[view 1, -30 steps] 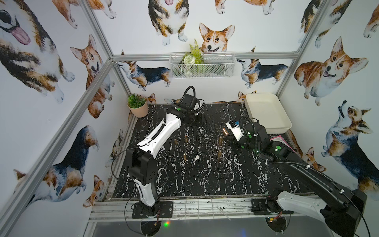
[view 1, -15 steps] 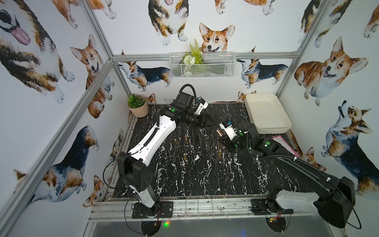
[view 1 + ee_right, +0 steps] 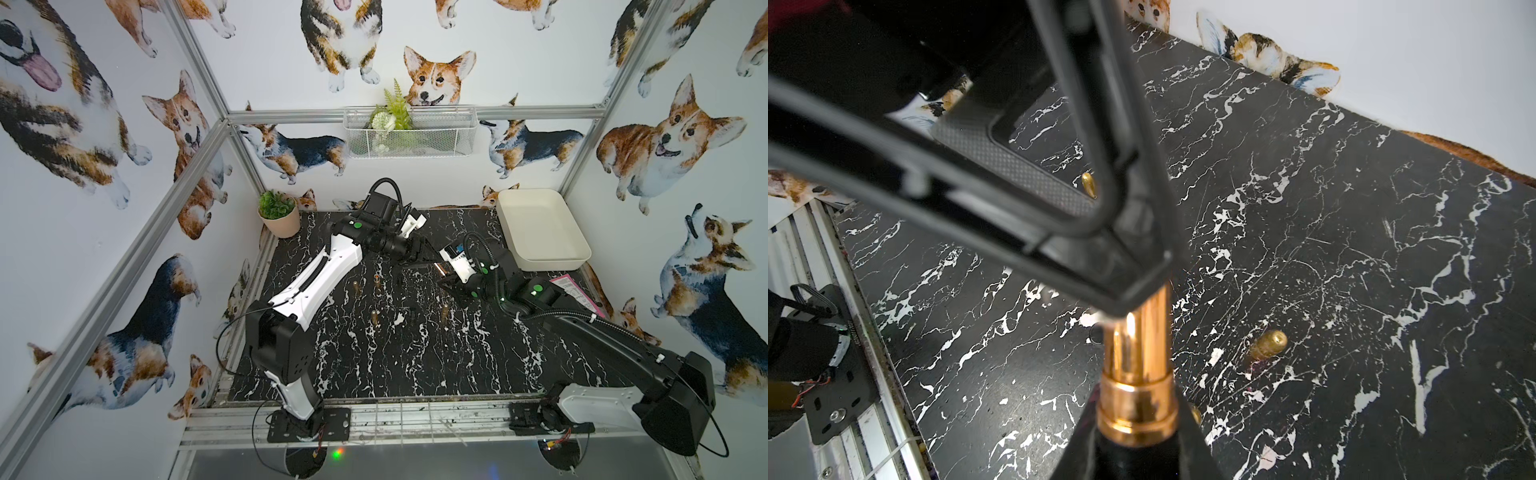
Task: Open the lipstick cap
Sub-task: Place the lipstick at the center of the board.
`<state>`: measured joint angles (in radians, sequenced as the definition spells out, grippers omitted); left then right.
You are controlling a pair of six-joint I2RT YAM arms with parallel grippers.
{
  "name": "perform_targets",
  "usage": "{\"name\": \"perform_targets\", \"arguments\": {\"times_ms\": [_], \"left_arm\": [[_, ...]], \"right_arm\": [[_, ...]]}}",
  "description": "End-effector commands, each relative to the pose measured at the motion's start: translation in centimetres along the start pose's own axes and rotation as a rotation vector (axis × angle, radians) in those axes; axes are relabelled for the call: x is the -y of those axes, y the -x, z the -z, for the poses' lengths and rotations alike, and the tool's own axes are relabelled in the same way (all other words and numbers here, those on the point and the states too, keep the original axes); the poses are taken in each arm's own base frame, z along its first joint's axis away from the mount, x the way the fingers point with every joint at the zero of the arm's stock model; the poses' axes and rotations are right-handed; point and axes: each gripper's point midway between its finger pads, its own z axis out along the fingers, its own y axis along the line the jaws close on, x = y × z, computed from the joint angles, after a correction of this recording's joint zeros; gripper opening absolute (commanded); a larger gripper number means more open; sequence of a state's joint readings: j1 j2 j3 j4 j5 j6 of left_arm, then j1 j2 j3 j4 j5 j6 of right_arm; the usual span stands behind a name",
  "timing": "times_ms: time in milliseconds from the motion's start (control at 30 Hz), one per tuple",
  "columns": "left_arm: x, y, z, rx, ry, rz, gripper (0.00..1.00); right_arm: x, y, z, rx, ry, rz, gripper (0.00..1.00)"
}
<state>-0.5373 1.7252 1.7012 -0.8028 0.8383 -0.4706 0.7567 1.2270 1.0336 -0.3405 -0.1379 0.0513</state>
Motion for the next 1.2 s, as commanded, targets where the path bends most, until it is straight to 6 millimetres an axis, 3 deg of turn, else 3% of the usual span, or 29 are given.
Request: {"name": "perform_targets", "arguments": {"times_ms": [0,333,667,1167], "left_arm": [[0.4,0.1,-0.2,-0.012,-0.018,-0.017,0.55],[0.0,-0.4,-1.0,-0.041,-0.015,-0.014,0.48],[0.0,-0.3,-1.0,-0.046,-0.008,-0.018,0.34],[-0.2,-0.3,-1.2,-0.046,-0.003,-0.016,0.27]], "right_arm": [[-0.3,0.8,-0.1,0.024,0.004,0.021,0.00],[-0.2,1.0,-0.4,0.020,-0.005,0.047,0.00],[-0.2,1.3,-0.8,0.019,-0.009,0.060,0.00],[-0.2,1.1,-0.9,0.015,-0.014,0.064,0.01]]}}
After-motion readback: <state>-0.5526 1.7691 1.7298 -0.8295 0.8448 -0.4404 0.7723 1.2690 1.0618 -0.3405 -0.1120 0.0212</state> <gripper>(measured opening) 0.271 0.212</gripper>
